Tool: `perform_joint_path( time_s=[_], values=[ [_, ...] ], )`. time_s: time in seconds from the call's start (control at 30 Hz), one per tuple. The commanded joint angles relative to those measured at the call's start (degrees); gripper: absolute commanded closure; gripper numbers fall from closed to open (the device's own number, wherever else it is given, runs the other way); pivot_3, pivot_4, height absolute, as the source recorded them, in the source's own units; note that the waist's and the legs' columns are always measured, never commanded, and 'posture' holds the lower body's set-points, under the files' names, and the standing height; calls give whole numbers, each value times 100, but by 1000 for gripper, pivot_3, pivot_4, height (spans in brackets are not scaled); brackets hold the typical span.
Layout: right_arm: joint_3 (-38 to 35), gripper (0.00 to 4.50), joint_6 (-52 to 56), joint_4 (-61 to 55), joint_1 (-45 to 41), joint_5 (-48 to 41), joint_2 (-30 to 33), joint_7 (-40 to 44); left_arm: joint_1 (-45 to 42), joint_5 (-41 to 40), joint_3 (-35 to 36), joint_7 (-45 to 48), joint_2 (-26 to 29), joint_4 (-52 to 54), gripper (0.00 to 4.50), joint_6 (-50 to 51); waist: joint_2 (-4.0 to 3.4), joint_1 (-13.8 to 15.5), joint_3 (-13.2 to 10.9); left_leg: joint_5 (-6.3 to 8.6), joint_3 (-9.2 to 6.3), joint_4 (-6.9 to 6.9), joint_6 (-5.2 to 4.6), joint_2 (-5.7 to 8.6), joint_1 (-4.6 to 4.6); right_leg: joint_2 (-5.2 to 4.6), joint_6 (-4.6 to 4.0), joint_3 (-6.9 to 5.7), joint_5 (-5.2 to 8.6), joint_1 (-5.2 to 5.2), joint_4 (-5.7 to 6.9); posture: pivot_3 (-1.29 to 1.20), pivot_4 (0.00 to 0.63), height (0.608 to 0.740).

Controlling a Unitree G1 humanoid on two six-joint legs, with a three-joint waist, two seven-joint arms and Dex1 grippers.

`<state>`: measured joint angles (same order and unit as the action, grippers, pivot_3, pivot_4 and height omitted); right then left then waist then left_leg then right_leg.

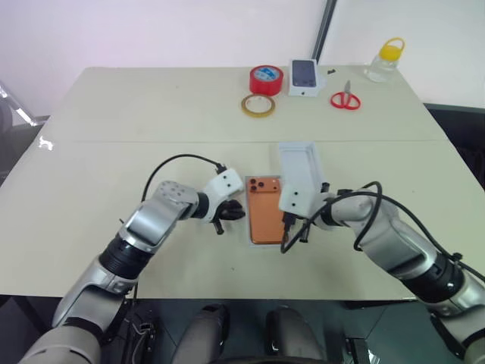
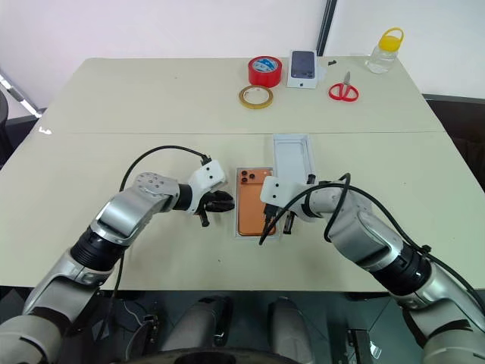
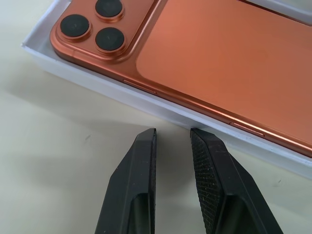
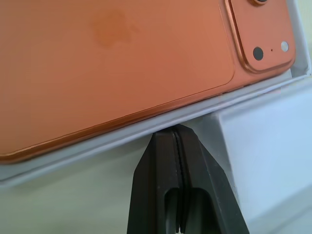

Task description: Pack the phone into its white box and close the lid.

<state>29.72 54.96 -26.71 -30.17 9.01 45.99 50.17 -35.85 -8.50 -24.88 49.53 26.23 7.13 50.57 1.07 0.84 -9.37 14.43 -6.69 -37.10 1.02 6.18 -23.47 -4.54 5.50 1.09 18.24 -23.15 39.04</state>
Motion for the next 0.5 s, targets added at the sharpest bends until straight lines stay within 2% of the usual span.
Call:
perform_joint_path(
  time_s=[0.03,0.5],
  values=[
    [-192,4500,83,-599,131,-134,76,55,-94,-115,-493,211,-403,73,3325,-97,-1,3,0,0,0,0,0,0,0,0,1,0,1,0,0,0,150,740],
    [-325,4500,295,-822,322,-204,272,56,-174,-51,-542,293,-572,-69,3325,-113,-1,-10,1,0,1,-1,0,-1,0,0,2,0,1,0,1,0,150,740]
  ],
)
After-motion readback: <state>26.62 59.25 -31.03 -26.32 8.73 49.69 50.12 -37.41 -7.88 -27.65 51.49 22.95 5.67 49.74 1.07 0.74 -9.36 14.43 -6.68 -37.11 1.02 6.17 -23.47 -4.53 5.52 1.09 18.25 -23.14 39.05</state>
